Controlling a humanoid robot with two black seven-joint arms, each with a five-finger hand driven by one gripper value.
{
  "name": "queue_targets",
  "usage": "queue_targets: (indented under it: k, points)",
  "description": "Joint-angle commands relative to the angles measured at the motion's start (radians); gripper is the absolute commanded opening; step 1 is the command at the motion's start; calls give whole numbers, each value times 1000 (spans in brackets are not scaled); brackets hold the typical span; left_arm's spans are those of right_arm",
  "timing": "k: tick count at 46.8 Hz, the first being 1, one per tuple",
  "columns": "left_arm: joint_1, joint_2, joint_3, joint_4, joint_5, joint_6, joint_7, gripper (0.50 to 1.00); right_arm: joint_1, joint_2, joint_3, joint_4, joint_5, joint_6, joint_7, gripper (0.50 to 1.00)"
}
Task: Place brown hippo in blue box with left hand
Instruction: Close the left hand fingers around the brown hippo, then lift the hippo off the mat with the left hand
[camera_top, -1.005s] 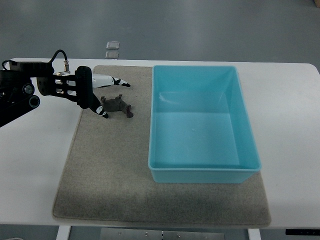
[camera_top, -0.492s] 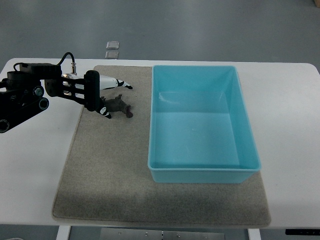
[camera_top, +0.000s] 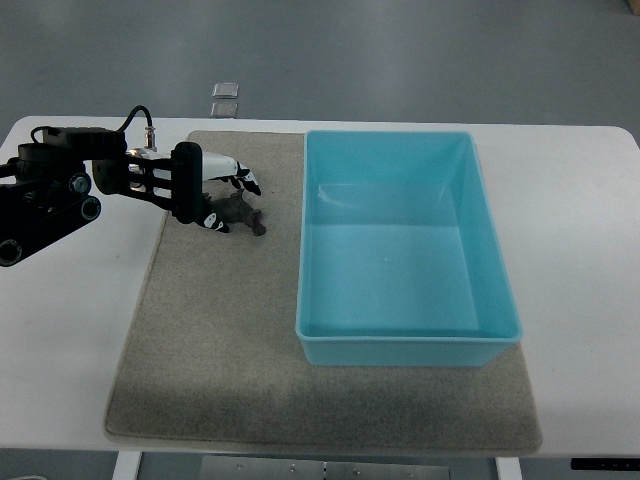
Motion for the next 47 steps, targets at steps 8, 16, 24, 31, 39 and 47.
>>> queue_targets:
  k: [8, 16, 24, 31, 39, 47]
  points:
    - [0, 2, 0, 0, 0, -5, 0, 699, 0, 0, 0, 1, 0, 0, 0, 936]
    - [0, 2, 2, 0, 0, -5, 0, 698, 0, 0, 0, 1, 2, 0, 0, 936]
    - [-2, 2, 2, 1, 0, -5, 0, 673, 0, 0, 0, 1, 0, 0, 0, 936]
    - [-3, 2, 2, 1, 0, -5, 0, 602, 0, 0, 0, 1, 2, 0, 0, 936]
    - [-6, 2, 2, 1, 1, -3, 0, 551, 0, 0, 0, 1, 0, 0, 0, 936]
    - [-9, 2, 0, 1, 1, -3, 0, 516, 0, 0, 0, 1, 2, 0, 0, 936]
